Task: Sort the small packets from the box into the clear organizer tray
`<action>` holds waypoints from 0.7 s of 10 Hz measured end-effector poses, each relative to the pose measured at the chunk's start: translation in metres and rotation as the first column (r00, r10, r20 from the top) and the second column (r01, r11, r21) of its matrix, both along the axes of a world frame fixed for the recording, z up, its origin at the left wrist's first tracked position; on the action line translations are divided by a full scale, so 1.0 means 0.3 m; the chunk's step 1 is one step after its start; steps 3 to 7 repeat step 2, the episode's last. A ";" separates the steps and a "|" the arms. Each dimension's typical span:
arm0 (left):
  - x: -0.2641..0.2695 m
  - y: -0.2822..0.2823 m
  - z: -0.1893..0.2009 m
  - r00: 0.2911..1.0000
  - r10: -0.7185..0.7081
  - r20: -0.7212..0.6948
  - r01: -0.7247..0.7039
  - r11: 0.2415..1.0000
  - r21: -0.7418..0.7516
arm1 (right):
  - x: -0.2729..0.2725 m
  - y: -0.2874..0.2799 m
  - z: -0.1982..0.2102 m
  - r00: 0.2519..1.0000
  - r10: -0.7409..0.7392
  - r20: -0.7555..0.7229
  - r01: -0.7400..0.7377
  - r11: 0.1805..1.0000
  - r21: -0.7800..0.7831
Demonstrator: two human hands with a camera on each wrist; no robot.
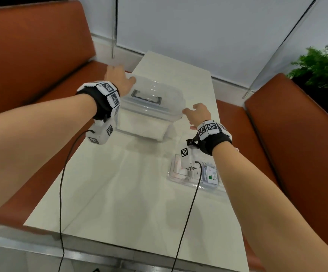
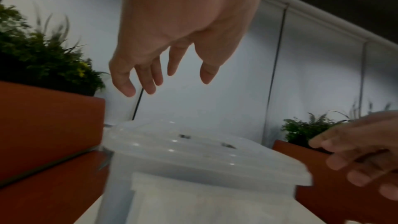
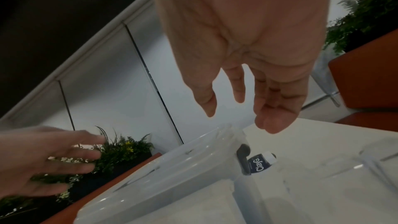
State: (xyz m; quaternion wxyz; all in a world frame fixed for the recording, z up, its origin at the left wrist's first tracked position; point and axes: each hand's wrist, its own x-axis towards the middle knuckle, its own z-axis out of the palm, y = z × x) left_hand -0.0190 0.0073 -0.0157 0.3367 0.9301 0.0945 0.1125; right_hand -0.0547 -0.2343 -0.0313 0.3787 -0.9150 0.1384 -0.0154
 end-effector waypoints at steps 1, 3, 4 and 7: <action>-0.075 -0.089 0.050 0.988 -0.153 0.018 0.152 0.988 0.033 | -0.058 -0.038 0.039 0.998 0.068 0.013 -0.067 0.996 -0.064; -0.139 -0.177 0.048 0.961 -0.272 -0.054 0.273 0.962 0.020 | -0.112 -0.100 0.039 0.991 0.135 0.016 -0.133 0.986 -0.105; -0.139 -0.177 0.048 0.961 -0.272 -0.054 0.273 0.962 0.020 | -0.112 -0.100 0.039 0.991 0.135 0.016 -0.133 0.986 -0.105; -0.139 -0.177 0.048 0.961 -0.272 -0.054 0.273 0.962 0.020 | -0.112 -0.100 0.039 0.991 0.135 0.016 -0.133 0.986 -0.105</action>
